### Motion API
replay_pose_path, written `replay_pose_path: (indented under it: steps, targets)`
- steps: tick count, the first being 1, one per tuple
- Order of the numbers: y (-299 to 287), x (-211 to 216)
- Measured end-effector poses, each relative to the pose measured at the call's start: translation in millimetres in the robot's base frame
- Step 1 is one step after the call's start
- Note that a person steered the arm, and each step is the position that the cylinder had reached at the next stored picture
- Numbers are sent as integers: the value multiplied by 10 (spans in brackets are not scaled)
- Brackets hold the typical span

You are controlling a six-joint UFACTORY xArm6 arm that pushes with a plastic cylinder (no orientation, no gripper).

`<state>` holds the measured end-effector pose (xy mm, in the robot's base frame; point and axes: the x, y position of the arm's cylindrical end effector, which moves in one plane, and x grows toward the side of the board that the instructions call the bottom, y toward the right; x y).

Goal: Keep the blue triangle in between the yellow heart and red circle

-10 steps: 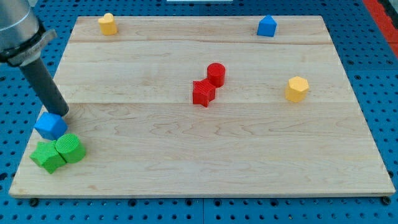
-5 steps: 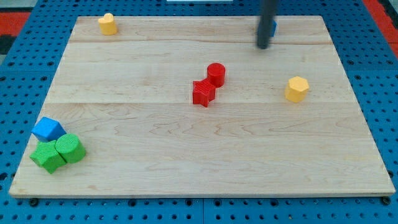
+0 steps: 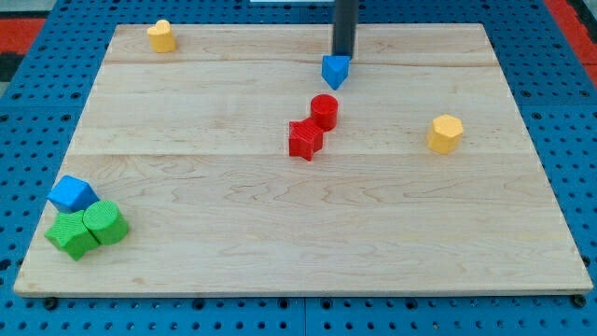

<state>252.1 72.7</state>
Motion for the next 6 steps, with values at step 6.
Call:
replay_pose_path:
  steps: [6]
  targets:
    - [-1764,183]
